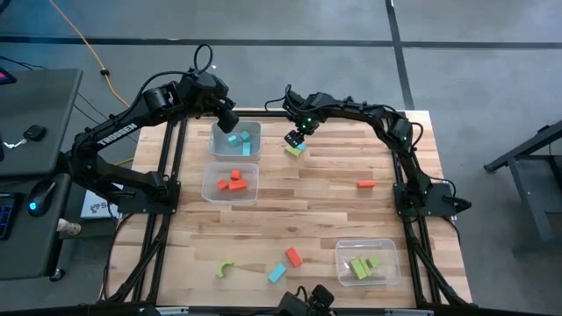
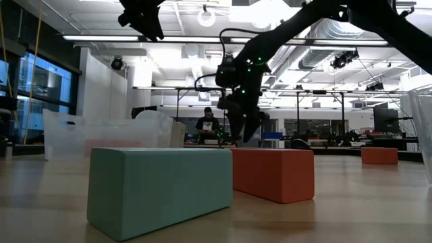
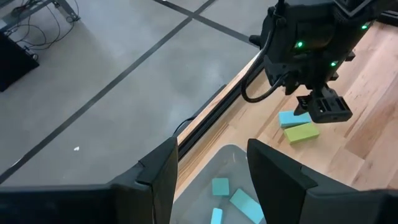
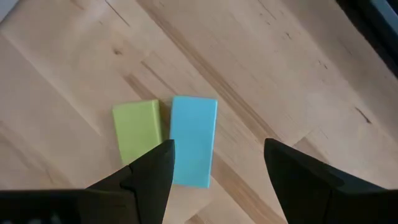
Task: Sort & place blocks by color
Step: Put the blue block into the gray bin
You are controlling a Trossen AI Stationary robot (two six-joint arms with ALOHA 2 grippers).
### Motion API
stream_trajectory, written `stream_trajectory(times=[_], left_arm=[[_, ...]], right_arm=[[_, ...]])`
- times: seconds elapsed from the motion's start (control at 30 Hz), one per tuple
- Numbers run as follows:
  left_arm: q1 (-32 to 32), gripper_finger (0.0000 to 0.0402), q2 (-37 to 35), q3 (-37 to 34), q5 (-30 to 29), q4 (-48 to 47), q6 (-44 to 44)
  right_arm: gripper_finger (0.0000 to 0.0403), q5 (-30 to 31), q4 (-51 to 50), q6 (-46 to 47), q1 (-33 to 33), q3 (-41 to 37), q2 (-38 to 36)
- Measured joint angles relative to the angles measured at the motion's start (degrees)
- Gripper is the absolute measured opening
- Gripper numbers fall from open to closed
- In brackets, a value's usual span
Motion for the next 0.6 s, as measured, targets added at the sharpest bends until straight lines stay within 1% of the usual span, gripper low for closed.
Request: stream_trajectory(times=[0.1,0.23,0.6], left_arm=[[0.0,0.0167,0.0,0.0,0.0,0.0,0.0],[0.0,0.0167,0.0,0.0,0.0,0.0,0.0],[0.0,0.0167,0.1,0.0,0.0,0.0,-0.9]], right_arm=[[0.0238,-0.4,0.2,-0.6,0.1,0.0,0.0],[0.0238,-3.1,0.2,-1.6,0.2,0.0,0.1],[0.0238,-3.8,1.6,-1.8,0.8,-0.2,1.9]])
